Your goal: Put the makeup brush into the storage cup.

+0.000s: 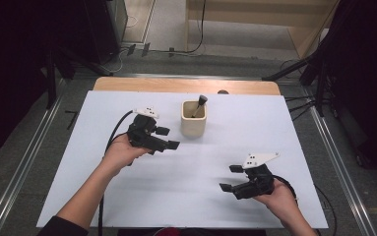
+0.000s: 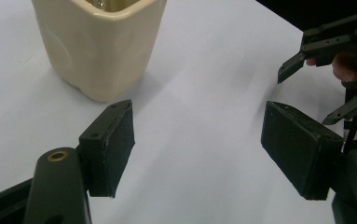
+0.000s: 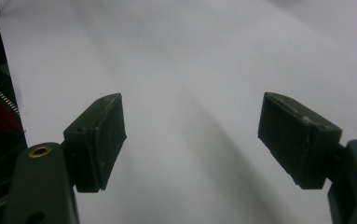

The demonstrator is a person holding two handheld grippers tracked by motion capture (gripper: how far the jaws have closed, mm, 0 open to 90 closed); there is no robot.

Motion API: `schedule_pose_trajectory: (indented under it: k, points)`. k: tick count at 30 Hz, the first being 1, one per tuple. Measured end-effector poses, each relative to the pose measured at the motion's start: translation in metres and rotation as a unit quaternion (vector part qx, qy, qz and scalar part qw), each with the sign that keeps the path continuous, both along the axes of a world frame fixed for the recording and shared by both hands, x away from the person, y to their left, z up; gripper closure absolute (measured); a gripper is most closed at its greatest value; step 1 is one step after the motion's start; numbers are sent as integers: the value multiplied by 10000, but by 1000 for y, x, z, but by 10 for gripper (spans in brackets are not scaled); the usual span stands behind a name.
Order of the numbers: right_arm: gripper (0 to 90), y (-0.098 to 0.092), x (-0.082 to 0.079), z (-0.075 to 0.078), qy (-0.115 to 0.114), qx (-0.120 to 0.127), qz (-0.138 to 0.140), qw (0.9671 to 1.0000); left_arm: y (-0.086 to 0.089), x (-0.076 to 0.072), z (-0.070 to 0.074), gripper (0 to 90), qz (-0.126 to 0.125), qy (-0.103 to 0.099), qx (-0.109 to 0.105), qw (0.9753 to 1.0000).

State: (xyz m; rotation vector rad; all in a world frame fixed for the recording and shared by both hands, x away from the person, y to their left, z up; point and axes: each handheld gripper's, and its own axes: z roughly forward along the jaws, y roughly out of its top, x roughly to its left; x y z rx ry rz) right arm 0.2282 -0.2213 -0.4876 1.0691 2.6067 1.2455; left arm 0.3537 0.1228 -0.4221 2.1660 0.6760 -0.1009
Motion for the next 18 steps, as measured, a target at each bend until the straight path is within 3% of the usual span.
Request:
schedule_pose_trajectory:
  k: [11, 16, 18]
  points:
    - [241, 1, 0, 0, 6, -13, 19, 10000, 11, -13, -14, 251, 20, -79, 34, 10000]
    - [241, 1, 0, 0, -17, -8, 25, 10000, 13, -20, -19, 233, 1, -155, 240, 9996]
    - [241, 1, 0, 0, -7, -15, 11, 10000, 14, -23, -21, 233, 8, -130, 214, 9997]
